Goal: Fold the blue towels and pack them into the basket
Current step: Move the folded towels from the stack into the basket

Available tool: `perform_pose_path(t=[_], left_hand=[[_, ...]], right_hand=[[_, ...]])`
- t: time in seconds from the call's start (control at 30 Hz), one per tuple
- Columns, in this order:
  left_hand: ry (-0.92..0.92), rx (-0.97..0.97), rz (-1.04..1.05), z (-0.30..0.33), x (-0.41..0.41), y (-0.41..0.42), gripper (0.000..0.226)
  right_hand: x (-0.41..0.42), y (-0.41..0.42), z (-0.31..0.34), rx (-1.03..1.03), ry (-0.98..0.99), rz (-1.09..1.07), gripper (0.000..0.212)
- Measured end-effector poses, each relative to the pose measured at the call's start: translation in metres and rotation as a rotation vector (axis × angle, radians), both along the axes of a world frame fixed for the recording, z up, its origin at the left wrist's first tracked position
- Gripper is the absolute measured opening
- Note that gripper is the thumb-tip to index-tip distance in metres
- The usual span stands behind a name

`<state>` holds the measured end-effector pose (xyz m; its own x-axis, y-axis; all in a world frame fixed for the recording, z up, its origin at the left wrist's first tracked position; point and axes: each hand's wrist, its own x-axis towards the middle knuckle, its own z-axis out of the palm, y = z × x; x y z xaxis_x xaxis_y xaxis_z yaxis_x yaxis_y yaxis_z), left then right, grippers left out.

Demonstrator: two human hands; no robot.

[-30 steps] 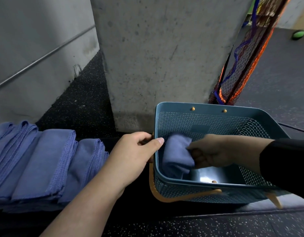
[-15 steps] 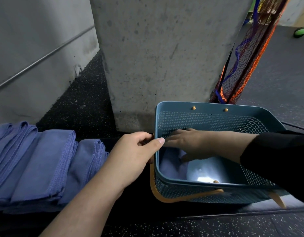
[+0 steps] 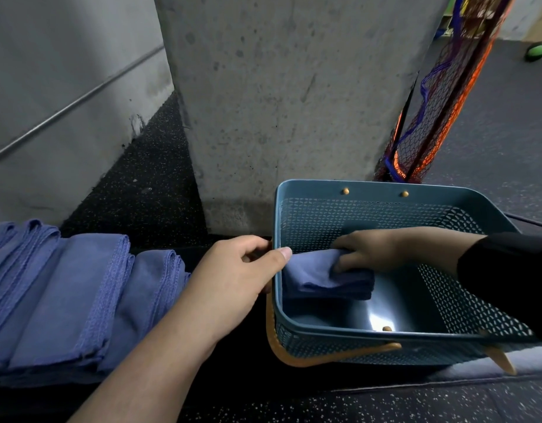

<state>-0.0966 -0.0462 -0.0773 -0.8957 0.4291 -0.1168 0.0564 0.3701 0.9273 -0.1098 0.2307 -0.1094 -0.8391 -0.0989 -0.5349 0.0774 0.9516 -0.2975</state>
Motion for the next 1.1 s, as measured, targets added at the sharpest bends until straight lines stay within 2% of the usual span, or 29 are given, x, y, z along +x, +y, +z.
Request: perform_pose_path(t=[0.07,0.17,0.23,0.3,0.4,0.43,0.5,0.57,0.67,0.83,0.9,0.97,1.1], left_hand=[[0.008,0.0,-0.002,-0.001,-0.001,-0.001,0.03],[0.015,-0.004,-0.002,-0.002,-0.001,0.0,0.041],[0.024,-0.004,-0.004,-0.002,-0.002,-0.001,0.041],[0.022,0.004,-0.009,-0.003,-0.003,-0.001,0.04],[0.026,0.017,-0.013,-0.004,-0.003,-0.001,0.042],[0.025,0.021,-0.013,-0.004,-0.003,-0.001,0.042],[0.021,0.025,-0.015,-0.005,-0.004,0.0,0.045],[0.019,0.022,-0.015,-0.005,-0.004,0.0,0.047],[0.034,0.011,-0.019,-0.004,-0.003,-0.001,0.045],[0.069,-0.016,-0.027,-0.005,-0.003,-0.003,0.025],[0.073,-0.005,-0.031,-0.005,-0.003,-0.004,0.02],[0.078,-0.001,-0.03,-0.004,-0.001,-0.004,0.019],[0.17,-0.02,0.062,0.002,-0.002,-0.008,0.024]], right_hand=[[-0.003,0.0,-0.007,-0.062,-0.004,-0.096,0.029],[-0.006,-0.004,-0.018,0.06,0.016,-0.099,0.03],[-0.007,-0.006,-0.018,0.222,0.028,0.005,0.041],[-0.004,-0.009,-0.013,0.441,0.139,0.137,0.051],[0.003,-0.018,0.0,0.639,0.367,0.341,0.047],[0.006,-0.021,0.004,0.626,0.454,0.413,0.045],[0.008,-0.025,0.01,0.466,0.625,0.56,0.051],[0.007,-0.024,0.008,0.36,0.579,0.713,0.059],[0.007,-0.023,-0.008,0.411,0.495,0.894,0.052],[0.006,-0.022,-0.016,0.399,0.604,0.882,0.058],[0.004,-0.022,-0.015,0.407,0.586,0.893,0.052],[0.003,-0.021,-0.013,0.372,0.556,0.898,0.047],[0.002,-0.02,0.004,0.192,0.578,0.81,0.05]])
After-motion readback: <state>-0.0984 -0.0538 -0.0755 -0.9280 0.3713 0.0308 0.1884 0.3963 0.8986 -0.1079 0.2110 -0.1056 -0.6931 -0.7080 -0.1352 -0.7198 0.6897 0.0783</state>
